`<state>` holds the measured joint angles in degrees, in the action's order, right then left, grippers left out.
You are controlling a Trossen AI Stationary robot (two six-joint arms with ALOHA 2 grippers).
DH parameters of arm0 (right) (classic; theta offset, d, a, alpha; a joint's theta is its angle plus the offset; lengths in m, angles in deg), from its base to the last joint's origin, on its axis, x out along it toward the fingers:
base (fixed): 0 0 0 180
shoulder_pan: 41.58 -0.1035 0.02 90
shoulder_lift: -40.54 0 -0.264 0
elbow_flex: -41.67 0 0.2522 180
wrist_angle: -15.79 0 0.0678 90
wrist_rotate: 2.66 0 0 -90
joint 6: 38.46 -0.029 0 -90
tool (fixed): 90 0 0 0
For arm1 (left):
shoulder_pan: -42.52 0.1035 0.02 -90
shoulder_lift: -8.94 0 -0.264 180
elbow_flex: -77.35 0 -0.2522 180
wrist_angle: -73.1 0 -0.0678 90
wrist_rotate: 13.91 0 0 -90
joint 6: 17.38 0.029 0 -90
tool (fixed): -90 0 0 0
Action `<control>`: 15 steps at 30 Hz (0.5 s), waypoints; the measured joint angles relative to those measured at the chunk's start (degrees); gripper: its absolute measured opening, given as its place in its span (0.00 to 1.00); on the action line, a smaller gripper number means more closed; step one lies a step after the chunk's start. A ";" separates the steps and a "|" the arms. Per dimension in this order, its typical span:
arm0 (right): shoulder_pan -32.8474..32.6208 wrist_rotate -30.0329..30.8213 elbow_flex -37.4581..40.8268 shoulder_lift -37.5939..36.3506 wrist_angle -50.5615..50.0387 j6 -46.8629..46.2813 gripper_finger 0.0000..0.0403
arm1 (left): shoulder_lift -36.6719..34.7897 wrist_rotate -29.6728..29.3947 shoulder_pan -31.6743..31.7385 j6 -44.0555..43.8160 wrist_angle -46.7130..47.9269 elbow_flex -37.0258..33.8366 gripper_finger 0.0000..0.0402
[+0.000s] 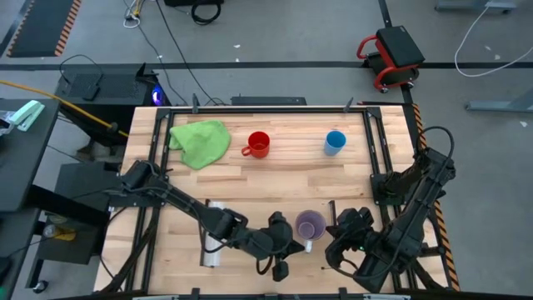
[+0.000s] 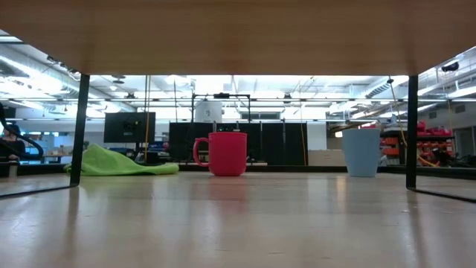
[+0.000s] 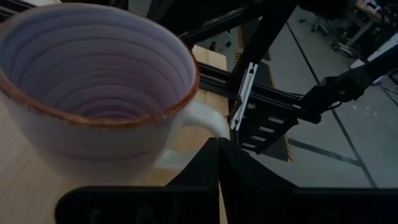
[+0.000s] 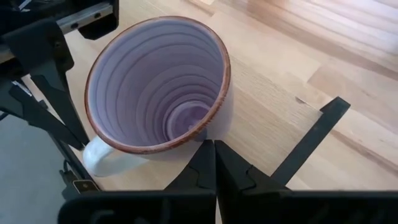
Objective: Stack small to large cups/mugs on shelf
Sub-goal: Adjust the purple mug on the shelf
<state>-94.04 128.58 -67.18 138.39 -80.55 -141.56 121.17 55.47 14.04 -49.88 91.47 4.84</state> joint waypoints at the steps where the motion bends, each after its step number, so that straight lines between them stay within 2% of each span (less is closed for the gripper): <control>1: 0.00 0.00 0.00 0.00 0.00 0.17 0.00 | 0.00 0.30 0.13 -0.01 -0.06 0.00 0.02; 8: 0.25 0.01 0.00 0.00 0.00 0.95 0.00 | 0.00 0.99 0.61 -0.01 -0.05 0.00 0.06; 15: 0.74 0.01 0.00 0.00 -0.01 1.33 0.00 | -0.02 2.09 0.80 0.10 -0.05 0.00 0.02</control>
<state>-93.30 128.59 -67.18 138.39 -80.57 -140.23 121.15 57.56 14.84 -49.78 91.41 4.84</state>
